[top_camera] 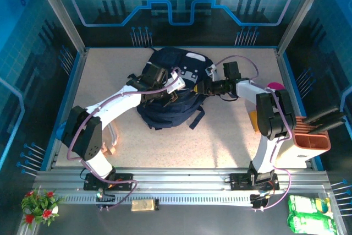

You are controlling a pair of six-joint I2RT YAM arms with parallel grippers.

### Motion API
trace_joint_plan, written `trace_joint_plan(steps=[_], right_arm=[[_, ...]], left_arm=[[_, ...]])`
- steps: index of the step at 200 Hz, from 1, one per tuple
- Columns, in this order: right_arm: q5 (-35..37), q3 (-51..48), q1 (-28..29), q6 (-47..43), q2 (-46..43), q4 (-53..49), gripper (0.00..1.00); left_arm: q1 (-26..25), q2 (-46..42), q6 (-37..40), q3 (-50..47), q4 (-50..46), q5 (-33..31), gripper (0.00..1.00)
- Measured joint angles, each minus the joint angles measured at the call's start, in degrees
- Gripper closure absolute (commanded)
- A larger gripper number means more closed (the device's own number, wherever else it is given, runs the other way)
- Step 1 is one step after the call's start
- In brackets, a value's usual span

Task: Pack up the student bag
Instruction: Unzip the student bag at the top-center of the table.

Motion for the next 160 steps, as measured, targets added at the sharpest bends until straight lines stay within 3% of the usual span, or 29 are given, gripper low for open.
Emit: trace_joint_plan(steps=[66, 160], right_arm=[[0.7, 0.1, 0.3, -0.3, 0.0, -0.8, 0.96], [3.6, -9.0, 3.3, 1.9, -12.3, 6.8, 1.00]], left_arm=[[0.0, 0.0, 0.0, 0.0, 0.0, 0.0, 0.90], [0.0, 6.4, -9.1, 8.3, -3.1, 3.3, 0.91]])
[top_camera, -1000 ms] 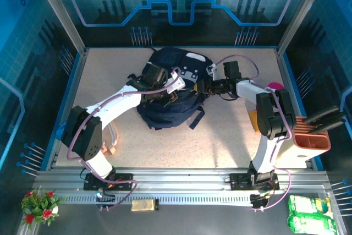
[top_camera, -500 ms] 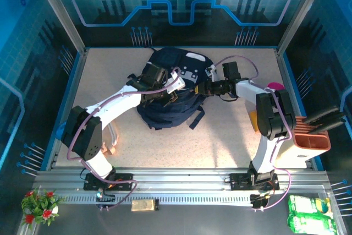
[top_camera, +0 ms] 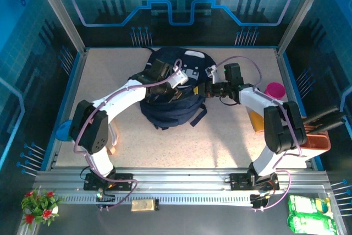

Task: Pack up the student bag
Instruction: Unzip the student bag at the top-center of the table.

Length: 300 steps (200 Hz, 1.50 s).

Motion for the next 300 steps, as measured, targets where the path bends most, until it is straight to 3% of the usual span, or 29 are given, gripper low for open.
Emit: trace_joint_plan(steps=[101, 159, 211, 263, 300], right_arm=[[13.3, -10.9, 8.6, 3.9, -4.5, 16.1, 0.96], [18.0, -15.0, 12.6, 3.5, -8.1, 18.7, 0.76], [16.8, -20.4, 5.5, 8.7, -16.8, 18.6, 0.57], [15.3, -20.6, -1.6, 20.4, -16.7, 18.3, 0.53], [12.0, -16.5, -2.3, 28.6, -12.9, 18.2, 0.50]], left_arm=[[1.1, 8.3, -12.0, 7.5, -3.0, 5.7, 0.92], [1.0, 8.7, -13.4, 7.9, -1.1, 7.7, 0.92], [0.5, 8.3, -13.4, 6.9, 5.1, 8.7, 0.91], [0.5, 6.1, -12.7, 4.0, 7.9, 9.1, 0.90], [0.6, 5.2, -11.7, 3.3, 8.3, 9.1, 0.90]])
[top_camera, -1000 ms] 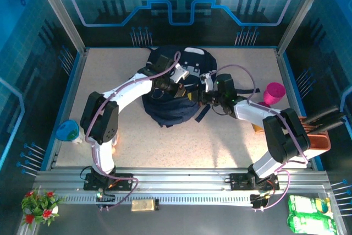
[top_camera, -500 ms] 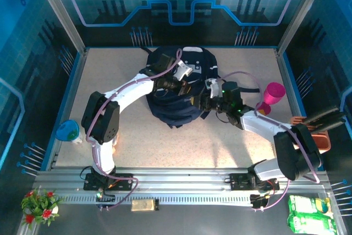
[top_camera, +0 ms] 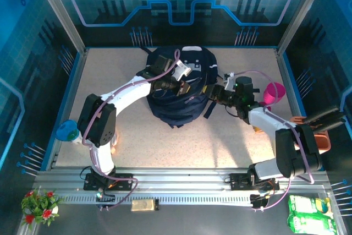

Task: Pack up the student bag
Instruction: Unzip the student bag at the top-center of the table.

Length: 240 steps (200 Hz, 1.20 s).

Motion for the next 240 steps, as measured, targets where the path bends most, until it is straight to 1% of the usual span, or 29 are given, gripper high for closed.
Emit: trace_joint_plan(steps=[48, 87, 127, 163, 202, 221, 240], right_arm=[[-1.7, 5.9, 0.1, 6.5, 5.2, -0.2, 0.48], [-1.9, 7.8, 0.6, 9.6, 8.5, -1.4, 0.48], [0.0, 7.9, 1.3, 10.8, 8.5, -3.1, 0.47], [4.4, 5.9, 1.6, 11.5, 6.4, -5.8, 0.45], [3.8, 6.1, 2.1, 12.0, 6.8, -5.6, 0.49], [2.2, 7.2, 2.9, 12.8, 8.6, -3.9, 0.53], [0.7, 8.7, 3.6, 13.5, 10.8, -2.0, 0.54]], left_arm=[[0.0, -0.3, 0.0, -0.7, 0.9, 0.2, 0.88], [0.1, -0.3, 0.0, -0.8, 1.0, 0.3, 0.88], [0.3, -0.3, 0.0, -1.2, 1.0, 0.3, 0.89], [0.3, -0.5, 0.0, -1.3, 1.3, 0.3, 0.89], [0.3, -0.6, 0.0, -1.3, 1.3, 0.3, 0.88], [0.3, -0.7, 0.0, -1.5, 1.5, 0.3, 0.85], [0.3, -1.4, -0.6, -2.3, 2.1, 0.3, 0.73]])
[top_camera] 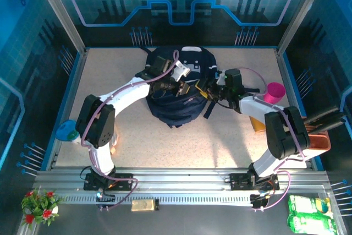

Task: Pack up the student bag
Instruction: Unzip the student bag at the top-center of the table.

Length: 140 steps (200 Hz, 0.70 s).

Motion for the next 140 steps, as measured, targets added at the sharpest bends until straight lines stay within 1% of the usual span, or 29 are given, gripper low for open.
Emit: trace_joint_plan(steps=[15, 28, 51, 65, 89, 120, 140], right_arm=[[-1.0, 0.6, 0.2, 0.6, 0.9, 0.9, 0.54], [-2.1, 0.7, 0.3, 1.2, 1.7, 2.1, 0.53], [-3.3, 0.7, 0.5, 2.9, 3.2, 4.7, 0.50], [-3.9, 0.8, 0.6, 3.5, 3.6, 5.3, 0.50], [-4.4, 1.8, 0.7, 4.3, 4.2, 5.3, 0.51], [-4.5, 2.5, 1.0, 4.8, 4.5, 5.2, 0.51], [-4.5, 2.5, 1.1, 5.2, 4.6, 5.2, 0.51]], left_arm=[[0.0, -1.6, -1.0, -1.1, 0.4, -0.3, 0.62], [-0.1, -3.6, -2.6, -2.3, 0.4, -1.1, 0.54], [-0.1, -8.6, -7.6, -5.6, 0.8, -3.7, 0.46], [-0.1, -11.8, -12.1, -8.7, 1.5, -5.2, 0.44], [-0.6, -16.3, -19.8, -15.0, 2.4, -6.5, 0.43], [-3.1, -16.8, -27.6, -19.0, 2.0, -7.5, 0.43], [-4.3, -16.5, -31.2, -20.0, 2.1, -7.5, 0.43]])
